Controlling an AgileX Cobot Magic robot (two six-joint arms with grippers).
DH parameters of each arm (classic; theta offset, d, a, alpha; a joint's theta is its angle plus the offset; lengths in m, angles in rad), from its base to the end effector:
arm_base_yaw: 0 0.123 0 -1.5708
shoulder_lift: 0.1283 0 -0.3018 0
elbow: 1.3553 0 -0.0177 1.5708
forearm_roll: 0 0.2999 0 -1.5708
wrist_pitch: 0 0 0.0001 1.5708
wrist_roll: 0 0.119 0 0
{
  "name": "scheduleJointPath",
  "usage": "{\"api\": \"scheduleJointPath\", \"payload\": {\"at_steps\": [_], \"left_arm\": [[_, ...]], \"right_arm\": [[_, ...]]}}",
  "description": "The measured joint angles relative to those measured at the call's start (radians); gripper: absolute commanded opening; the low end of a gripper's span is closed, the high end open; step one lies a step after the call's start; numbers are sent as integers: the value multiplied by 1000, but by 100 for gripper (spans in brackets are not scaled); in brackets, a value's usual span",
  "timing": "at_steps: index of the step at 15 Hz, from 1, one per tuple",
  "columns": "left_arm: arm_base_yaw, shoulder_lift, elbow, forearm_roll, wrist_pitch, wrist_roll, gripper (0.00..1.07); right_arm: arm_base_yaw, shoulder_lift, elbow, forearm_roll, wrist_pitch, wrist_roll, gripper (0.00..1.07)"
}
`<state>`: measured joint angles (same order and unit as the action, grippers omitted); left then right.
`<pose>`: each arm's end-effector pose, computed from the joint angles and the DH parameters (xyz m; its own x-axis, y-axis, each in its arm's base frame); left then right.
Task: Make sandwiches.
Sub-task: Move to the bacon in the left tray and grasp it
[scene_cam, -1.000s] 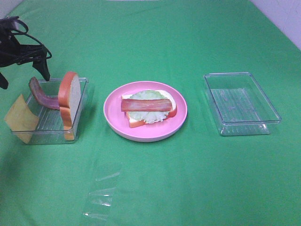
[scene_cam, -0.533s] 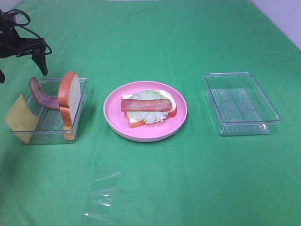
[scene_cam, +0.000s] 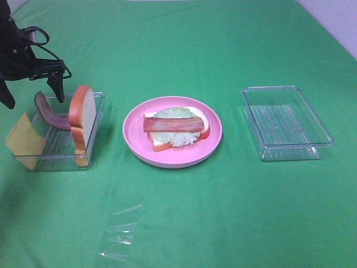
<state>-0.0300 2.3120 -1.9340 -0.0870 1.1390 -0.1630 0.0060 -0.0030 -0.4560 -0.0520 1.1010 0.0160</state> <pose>0.5392 -0.0256 0.1313 -0.9780 -0.1683 -0.1237 -0.1558 0.9822 -0.1047 0.0487 -0.0052 0.2690 -0.5265 -0.0107 -0.8501 0.0294 0.9991 -0.0308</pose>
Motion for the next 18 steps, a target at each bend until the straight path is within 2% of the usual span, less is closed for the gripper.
{"api": "scheduleJointPath", "payload": {"at_steps": [4, 8, 11, 13, 14, 18], "left_arm": [[0, 0, 0, 12, 5, -1, 81], [0, 0, 0, 48, -11, -30, 55], [0, 0, 0, 52, -23, -41, 52], [0, 0, 0, 52, -40, -47, 41], [0, 0, 0, 53, -46, -54, 39], [0, 1, 0, 24, -48, -67, 39]], "right_arm": [[0, 0, 0, 3, 0, 0, 97], [0, 0, 0, 5, 0, 0, 97], [0, 0, 0, 5, 0, 0, 97], [0, 0, 0, 5, 0, 0, 97], [0, 0, 0, 5, 0, 0, 97], [0, 0, 0, 5, 0, 0, 97]]}}
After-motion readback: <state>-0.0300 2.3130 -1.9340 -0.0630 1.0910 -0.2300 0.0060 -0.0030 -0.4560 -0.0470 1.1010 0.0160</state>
